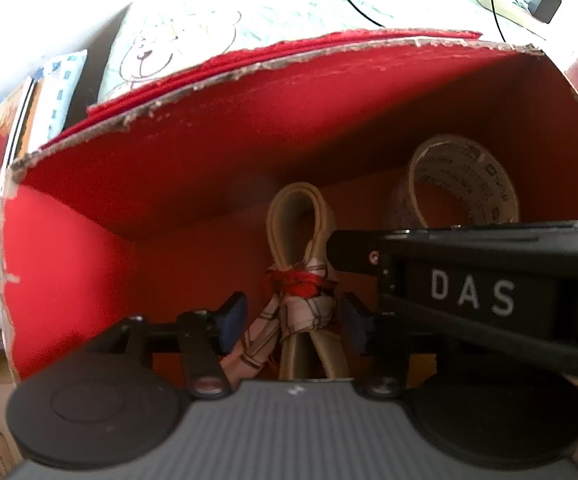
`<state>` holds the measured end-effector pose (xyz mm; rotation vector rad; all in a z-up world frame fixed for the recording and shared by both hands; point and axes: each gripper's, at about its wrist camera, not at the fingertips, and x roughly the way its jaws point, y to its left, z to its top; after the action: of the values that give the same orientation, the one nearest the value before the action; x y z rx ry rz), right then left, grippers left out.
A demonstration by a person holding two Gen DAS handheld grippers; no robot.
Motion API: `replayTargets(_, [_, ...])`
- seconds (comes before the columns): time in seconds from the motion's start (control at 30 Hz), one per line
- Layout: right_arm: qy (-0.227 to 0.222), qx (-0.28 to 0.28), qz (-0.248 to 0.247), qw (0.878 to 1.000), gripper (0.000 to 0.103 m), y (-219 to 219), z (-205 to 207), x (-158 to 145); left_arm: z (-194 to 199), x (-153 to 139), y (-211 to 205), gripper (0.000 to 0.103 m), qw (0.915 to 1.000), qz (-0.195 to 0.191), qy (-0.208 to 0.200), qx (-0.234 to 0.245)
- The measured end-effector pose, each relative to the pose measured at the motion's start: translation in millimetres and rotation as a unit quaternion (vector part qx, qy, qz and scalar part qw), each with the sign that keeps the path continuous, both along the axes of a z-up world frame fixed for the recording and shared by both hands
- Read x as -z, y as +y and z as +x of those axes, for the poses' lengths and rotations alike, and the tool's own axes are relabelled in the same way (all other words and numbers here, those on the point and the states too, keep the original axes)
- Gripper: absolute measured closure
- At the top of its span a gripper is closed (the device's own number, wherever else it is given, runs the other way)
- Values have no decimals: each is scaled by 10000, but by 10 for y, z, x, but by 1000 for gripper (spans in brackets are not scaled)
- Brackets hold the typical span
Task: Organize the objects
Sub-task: 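Open the right gripper to release the loop beside the tape roll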
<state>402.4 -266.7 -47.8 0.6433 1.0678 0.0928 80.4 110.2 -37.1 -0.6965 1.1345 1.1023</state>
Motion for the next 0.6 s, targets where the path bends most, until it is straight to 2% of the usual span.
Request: replayTargets(0.6, [-6,201,-91,9998,80,-2,6,11,111,37,-38,35,9995,-81,-10,-314])
